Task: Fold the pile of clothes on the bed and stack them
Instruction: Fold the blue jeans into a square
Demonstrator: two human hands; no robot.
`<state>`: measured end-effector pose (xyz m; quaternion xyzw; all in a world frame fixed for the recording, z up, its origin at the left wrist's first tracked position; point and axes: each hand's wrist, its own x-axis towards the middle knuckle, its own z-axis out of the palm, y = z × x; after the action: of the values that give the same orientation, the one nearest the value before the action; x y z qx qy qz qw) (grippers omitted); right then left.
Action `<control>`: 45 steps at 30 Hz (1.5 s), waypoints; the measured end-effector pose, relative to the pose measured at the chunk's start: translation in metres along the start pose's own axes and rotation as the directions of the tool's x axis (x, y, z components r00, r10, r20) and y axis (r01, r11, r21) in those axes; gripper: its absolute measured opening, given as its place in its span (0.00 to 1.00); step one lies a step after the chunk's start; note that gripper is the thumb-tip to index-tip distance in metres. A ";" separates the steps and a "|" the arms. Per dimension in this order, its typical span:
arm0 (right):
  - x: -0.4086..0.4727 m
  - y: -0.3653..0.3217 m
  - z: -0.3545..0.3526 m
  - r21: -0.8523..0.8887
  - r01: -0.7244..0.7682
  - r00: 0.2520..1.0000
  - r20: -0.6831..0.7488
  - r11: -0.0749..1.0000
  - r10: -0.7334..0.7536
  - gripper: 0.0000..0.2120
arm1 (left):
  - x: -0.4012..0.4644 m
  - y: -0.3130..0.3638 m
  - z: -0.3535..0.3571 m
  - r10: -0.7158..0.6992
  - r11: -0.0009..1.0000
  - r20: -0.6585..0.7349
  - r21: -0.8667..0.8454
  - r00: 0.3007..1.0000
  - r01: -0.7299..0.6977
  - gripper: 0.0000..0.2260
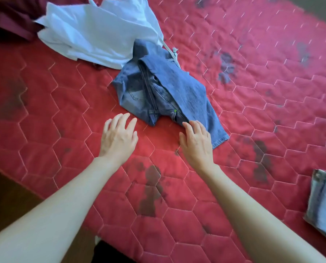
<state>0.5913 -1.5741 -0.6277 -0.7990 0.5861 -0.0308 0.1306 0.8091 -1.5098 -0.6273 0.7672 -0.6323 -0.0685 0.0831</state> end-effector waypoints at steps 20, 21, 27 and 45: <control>0.211 -0.068 0.047 -0.059 -0.116 0.993 -0.038 0.992 0.113 0.33 | 0.228 -0.091 0.037 0.188 0.978 0.124 -0.112 0.974 -0.175 0.29; 0.220 -0.072 0.050 -0.065 -0.109 0.994 -0.038 0.992 0.107 0.33 | 0.238 -0.089 0.040 0.205 0.971 0.131 -0.150 0.970 -0.185 0.31; 0.255 -0.080 0.055 -0.092 -0.106 0.994 -0.046 0.990 0.103 0.25 | 0.292 -0.063 0.054 0.329 0.902 0.143 -0.339 0.934 -0.265 0.25; 0.036 -0.068 0.000 0.016 0.223 0.961 -0.170 0.975 -0.218 0.07 | 0.104 -0.075 -0.011 0.757 0.602 -0.280 -0.053 0.590 -0.797 0.08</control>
<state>0.6656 -1.5888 -0.6153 -0.8515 0.5018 -0.1223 0.0905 0.9032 -1.5973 -0.6325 0.4049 -0.8815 0.0093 0.2430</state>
